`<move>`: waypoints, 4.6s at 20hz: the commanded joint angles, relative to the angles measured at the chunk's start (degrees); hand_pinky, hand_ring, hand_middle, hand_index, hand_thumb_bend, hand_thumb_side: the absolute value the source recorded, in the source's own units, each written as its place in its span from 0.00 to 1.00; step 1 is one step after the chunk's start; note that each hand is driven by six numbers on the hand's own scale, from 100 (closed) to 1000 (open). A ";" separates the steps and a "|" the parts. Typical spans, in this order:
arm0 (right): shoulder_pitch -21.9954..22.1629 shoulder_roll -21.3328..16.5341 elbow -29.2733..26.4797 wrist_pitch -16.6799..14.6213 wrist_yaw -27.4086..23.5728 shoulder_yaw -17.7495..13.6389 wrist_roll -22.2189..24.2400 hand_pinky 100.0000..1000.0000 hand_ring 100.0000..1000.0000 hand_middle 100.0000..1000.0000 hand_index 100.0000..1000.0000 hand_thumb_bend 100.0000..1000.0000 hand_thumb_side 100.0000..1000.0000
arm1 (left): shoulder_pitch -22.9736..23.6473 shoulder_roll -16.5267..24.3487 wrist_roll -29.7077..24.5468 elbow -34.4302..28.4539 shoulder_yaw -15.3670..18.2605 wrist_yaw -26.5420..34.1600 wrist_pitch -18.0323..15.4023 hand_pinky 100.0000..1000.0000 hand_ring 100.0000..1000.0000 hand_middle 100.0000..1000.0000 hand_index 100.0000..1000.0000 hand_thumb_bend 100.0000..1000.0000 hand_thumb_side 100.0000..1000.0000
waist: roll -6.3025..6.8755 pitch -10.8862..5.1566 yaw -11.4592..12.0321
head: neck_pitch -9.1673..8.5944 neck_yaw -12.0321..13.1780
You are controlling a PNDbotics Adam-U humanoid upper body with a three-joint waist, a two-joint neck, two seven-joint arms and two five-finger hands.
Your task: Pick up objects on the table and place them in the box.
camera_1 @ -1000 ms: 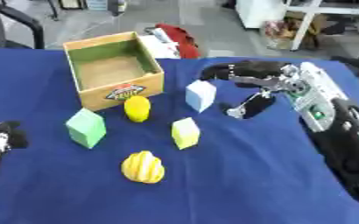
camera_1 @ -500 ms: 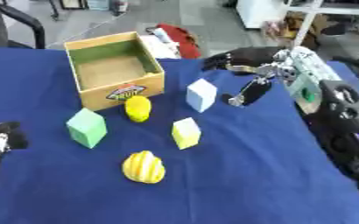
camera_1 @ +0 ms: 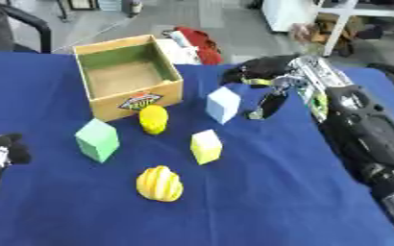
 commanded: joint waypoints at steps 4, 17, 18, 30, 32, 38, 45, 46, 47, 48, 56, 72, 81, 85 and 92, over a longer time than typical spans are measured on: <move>-2.10 1.14 3.90 -1.95 6.82 -2.04 -2.69 1.00 1.00 1.00 1.00 0.19 0.28 | -0.89 1.26 -0.16 -0.68 -0.04 -0.14 -0.04 0.59 0.52 0.48 0.69 0.00 0.68 | -0.32 -0.60 0.15 | -0.56 -0.31; -4.21 3.34 7.76 1.18 12.16 -6.61 -8.50 1.00 1.00 1.00 1.00 0.14 0.26 | -1.07 1.19 -0.13 -0.68 -0.06 -0.06 -0.03 0.59 0.52 0.48 0.69 0.00 0.68 | -0.12 -0.15 0.43 | -0.84 -0.64; -4.37 3.32 7.61 1.34 12.02 -6.82 -8.69 1.00 1.00 1.00 1.00 0.14 0.26 | -1.08 1.20 -0.12 -0.69 -0.05 -0.06 -0.03 0.59 0.52 0.48 0.69 0.00 0.68 | -0.12 -0.12 0.43 | -0.83 -0.63; -6.24 3.39 7.85 2.39 14.00 -7.44 -8.50 1.00 1.00 1.00 1.00 0.27 0.30 | -1.42 1.34 -0.25 -0.71 -0.16 -0.08 -0.05 0.59 0.52 0.48 0.69 0.00 0.68 | -0.17 0.37 0.70 | -0.90 -0.97; -6.25 3.62 8.42 2.45 15.23 -7.58 -8.90 1.00 1.00 1.00 1.00 0.29 0.30 | -1.60 1.35 -0.27 -0.75 -0.17 -0.08 -0.05 0.59 0.52 0.48 0.69 0.00 0.68 | -0.14 0.53 0.85 | -1.05 -1.00; -6.29 4.33 10.62 3.49 18.70 -8.73 -10.42 1.00 1.00 1.00 1.00 0.28 0.31 | -2.11 1.39 -0.33 -0.89 -0.23 -0.06 -0.06 0.59 0.52 0.48 0.69 0.00 0.68 | -0.08 1.04 1.38 | -1.57 -1.16; -6.64 5.21 12.43 4.83 20.79 -10.03 -11.47 1.00 1.00 1.00 1.00 0.25 0.30 | -2.64 1.48 -0.43 -1.01 -0.33 -0.04 -0.05 0.59 0.52 0.48 0.69 0.00 0.68 | -0.11 1.65 2.04 | -1.95 -1.45; -6.71 5.33 12.63 5.05 20.93 -10.23 -11.56 1.00 1.00 1.00 1.00 0.25 0.30 | -2.72 1.48 -0.46 -1.03 -0.36 -0.04 -0.05 0.59 0.52 0.48 0.69 0.00 0.68 | -0.12 1.73 2.13 | -2.01 -1.49; -6.78 5.45 12.80 5.25 21.06 -10.40 -11.65 1.00 1.00 1.00 1.00 0.25 0.30 | -2.77 1.48 -0.48 -1.04 -0.38 -0.05 -0.05 0.59 0.52 0.48 0.69 0.00 0.68 | -0.12 1.80 2.22 | -2.07 -1.51; -6.85 5.57 12.96 5.47 21.19 -10.57 -11.69 1.00 1.00 1.00 1.00 0.24 0.30 | -2.83 1.49 -0.49 -1.04 -0.37 -0.05 -0.04 0.59 0.52 0.48 0.69 0.00 0.68 | -0.13 1.87 2.33 | -2.14 -1.53; -7.33 6.28 14.04 6.99 21.90 -11.70 -11.75 1.00 1.00 1.00 1.00 0.22 0.29 | -3.11 1.59 -0.54 -1.07 -0.45 -0.07 -0.01 0.59 0.52 0.48 0.69 0.00 0.68 | -0.29 2.34 2.82 | -2.44 -1.78; -7.53 7.22 16.87 10.19 23.01 -13.73 -10.28 0.98 1.00 1.00 1.00 0.17 0.28 | -3.40 1.66 -0.69 -1.11 -0.57 -0.04 0.00 0.59 0.52 0.48 0.69 0.00 0.68 | -0.43 2.87 3.40 | -2.74 -2.10; -7.42 7.62 17.63 10.95 22.01 -14.88 -12.29 0.87 0.90 0.65 1.00 0.06 0.24 | -3.45 1.62 -0.71 -1.12 -0.54 -0.01 0.00 0.59 0.52 0.48 0.69 0.00 0.68 | -0.29 2.98 3.54 | -2.71 -2.23; -7.32 7.58 17.02 10.12 18.66 -15.41 -18.66 0.80 0.79 0.42 0.99 0.00 0.17 | -3.37 1.58 -0.71 -1.08 -0.53 0.00 0.00 0.59 0.52 0.48 0.69 0.00 0.69 | -0.30 2.89 3.41 | -2.61 -2.25; -7.85 6.86 12.99 8.15 9.22 -15.05 -26.09 0.72 0.67 0.30 0.95 0.00 0.03 | -3.11 1.48 -0.59 -1.02 -0.45 0.00 -0.01 0.59 0.52 0.48 0.69 0.00 0.69 | -0.41 2.57 3.23 | -2.34 -2.35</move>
